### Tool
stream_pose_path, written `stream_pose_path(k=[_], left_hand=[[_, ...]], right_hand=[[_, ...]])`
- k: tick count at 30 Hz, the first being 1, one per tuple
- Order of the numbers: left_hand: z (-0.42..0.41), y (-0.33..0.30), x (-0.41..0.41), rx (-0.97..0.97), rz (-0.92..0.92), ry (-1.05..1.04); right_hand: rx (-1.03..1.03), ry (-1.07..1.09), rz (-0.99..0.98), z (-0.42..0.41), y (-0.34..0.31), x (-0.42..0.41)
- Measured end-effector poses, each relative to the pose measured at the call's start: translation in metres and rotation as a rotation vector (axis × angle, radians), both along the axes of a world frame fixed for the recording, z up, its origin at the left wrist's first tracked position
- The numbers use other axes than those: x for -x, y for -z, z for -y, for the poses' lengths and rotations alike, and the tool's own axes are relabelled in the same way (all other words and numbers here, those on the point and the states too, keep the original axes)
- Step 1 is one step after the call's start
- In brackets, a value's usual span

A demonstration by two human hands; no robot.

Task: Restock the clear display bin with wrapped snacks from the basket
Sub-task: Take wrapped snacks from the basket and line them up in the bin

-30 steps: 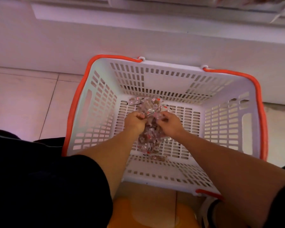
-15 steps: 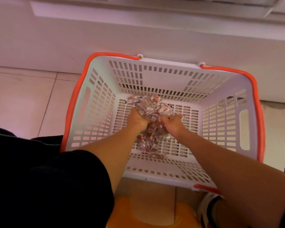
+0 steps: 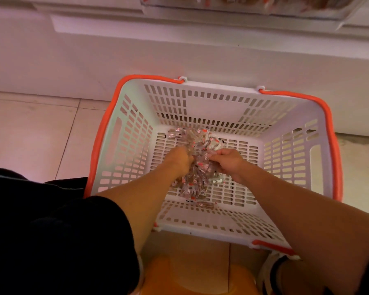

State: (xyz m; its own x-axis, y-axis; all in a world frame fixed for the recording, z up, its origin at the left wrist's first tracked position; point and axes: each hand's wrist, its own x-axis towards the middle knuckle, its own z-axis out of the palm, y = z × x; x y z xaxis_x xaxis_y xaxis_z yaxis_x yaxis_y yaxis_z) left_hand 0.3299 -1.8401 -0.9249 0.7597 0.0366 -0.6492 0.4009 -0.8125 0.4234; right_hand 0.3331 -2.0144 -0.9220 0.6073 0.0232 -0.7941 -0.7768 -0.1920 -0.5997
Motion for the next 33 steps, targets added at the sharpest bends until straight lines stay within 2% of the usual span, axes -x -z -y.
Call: stream_pose_path(k=[2,4,6,9,13,18,21,24,27,31,33], left_hand=[[-0.012,-0.013,0.007,0.187,-0.057,-0.06],[-0.022,-0.03,0.011,0.408,-0.208,-0.208],[-0.03,-0.054,0.009,0.67,-0.332,-0.334],[-0.034,-0.104,-0.002,0.874,-0.313,-0.364],[-0.026,-0.2,-0.021,1.063,-0.243,-0.358],[-0.023,-0.323,-0.026,1.183,-0.182,-0.267],[-0.013,-0.377,-0.019,1.21,-0.036,-0.189],[0.002,-0.409,-0.022,1.268,0.153,-0.228],[0.01,-0.439,-0.04,1.185,0.301,-0.226],[0.012,-0.471,-0.07,1.099,0.363,-0.134],[0.016,-0.474,-0.082,1.085,0.389,-0.1]], right_hand=[[-0.143,0.008,-0.031,0.008,-0.016,-0.002],[-0.318,0.027,-0.068,0.016,-0.037,-0.006],[-0.411,-0.041,-0.067,0.023,-0.068,-0.012],[-0.466,-0.21,0.004,0.027,-0.13,-0.025],[-0.462,-0.162,0.285,0.021,-0.226,-0.033],[-0.157,-0.152,0.827,0.014,-0.331,-0.009],[-0.126,-0.003,1.058,0.004,-0.368,0.006],[-0.179,0.153,1.13,-0.009,-0.389,0.004],[-0.076,0.242,1.145,-0.017,-0.409,-0.018],[0.026,0.189,1.289,-0.015,-0.438,-0.051],[0.061,0.146,1.295,-0.015,-0.441,-0.064]])
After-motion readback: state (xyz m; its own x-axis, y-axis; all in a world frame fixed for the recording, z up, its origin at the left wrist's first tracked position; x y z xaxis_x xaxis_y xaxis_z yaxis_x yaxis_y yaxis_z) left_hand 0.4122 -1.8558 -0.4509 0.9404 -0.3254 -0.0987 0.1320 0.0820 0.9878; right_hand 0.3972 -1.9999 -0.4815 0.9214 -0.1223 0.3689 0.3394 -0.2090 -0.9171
